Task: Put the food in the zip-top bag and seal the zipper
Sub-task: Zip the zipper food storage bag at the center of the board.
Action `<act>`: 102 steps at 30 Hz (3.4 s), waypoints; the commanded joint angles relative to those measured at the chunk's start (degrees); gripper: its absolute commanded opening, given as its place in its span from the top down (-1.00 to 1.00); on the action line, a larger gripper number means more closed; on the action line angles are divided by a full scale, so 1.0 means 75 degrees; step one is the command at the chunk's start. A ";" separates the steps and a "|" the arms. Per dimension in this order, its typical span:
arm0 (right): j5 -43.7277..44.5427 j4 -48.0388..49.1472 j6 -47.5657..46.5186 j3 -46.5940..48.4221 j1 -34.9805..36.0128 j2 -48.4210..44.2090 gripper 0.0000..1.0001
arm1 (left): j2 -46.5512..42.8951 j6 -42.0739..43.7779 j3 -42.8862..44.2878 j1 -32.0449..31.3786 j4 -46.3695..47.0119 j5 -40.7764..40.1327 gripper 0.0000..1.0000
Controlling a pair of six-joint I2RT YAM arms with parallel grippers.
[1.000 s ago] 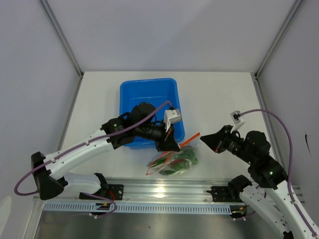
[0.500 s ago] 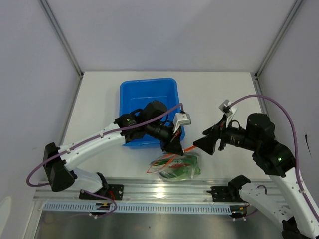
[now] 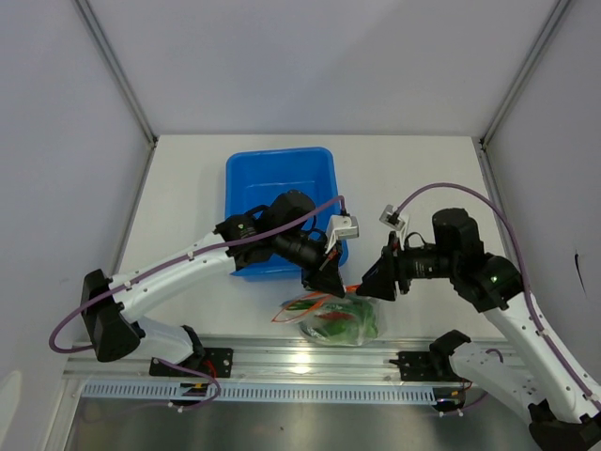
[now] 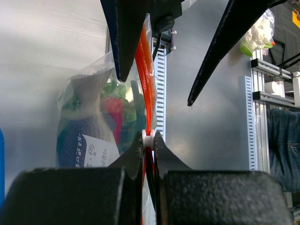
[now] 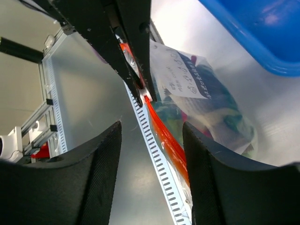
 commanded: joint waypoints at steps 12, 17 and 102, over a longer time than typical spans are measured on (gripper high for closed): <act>0.0950 0.0405 0.0101 0.0070 0.0287 0.0048 -0.36 | -0.0312 0.0130 0.0285 0.0027 0.0289 0.0612 0.97; -0.0032 0.0287 0.0078 0.0118 0.0298 0.0505 -0.21 | -0.0347 0.0165 0.0284 0.0027 0.0277 0.0577 0.97; -0.0105 0.0510 0.0839 -0.0480 0.0580 -0.0151 1.00 | -0.3136 -0.2507 -0.2152 0.0414 0.1237 -0.2634 0.38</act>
